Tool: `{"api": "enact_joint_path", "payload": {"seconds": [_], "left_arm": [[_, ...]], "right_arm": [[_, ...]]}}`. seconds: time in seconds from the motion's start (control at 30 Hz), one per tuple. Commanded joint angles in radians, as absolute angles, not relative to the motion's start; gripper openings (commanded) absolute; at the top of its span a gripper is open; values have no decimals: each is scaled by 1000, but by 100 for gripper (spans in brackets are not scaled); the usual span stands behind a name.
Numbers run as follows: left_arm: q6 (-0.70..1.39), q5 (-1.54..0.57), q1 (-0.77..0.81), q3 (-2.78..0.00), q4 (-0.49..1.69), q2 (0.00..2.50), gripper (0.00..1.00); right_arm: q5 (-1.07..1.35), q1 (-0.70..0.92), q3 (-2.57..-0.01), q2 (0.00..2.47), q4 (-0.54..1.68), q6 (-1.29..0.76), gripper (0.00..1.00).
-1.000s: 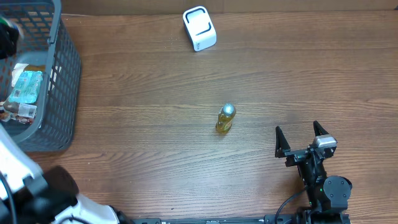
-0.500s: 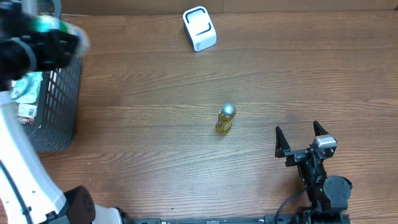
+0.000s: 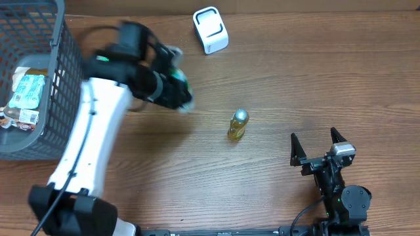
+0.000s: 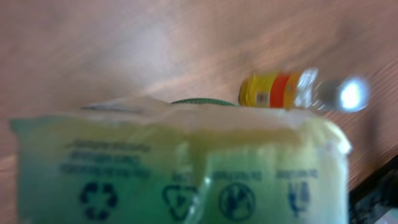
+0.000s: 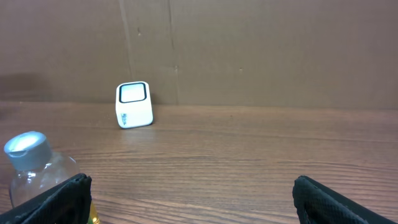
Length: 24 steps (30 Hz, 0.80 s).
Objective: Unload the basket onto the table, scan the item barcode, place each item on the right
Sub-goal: 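Carry the green package out and place it beside the yellow bottle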
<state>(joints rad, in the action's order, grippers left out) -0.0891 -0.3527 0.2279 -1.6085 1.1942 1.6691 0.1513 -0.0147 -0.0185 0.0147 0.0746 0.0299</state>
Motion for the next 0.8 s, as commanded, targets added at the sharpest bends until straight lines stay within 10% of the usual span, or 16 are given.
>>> {"api": "enact_joint_path", "payload": {"seconds": [0.0, 0.5, 0.7, 0.77], "left_arm": [[25, -231, 311, -1486, 1123, 1663, 45], [234, -7, 556, -1171, 813, 1663, 51], [251, 87, 630, -1134, 815, 1663, 70], [251, 86, 635, -1134, 812, 1662, 93]], "right_arm": [[147, -20, -8, 3, 70, 35, 100], [147, -20, -8, 3, 70, 35, 100], [147, -20, -8, 3, 70, 35, 100], [147, -20, -8, 3, 70, 35, 100]]}}
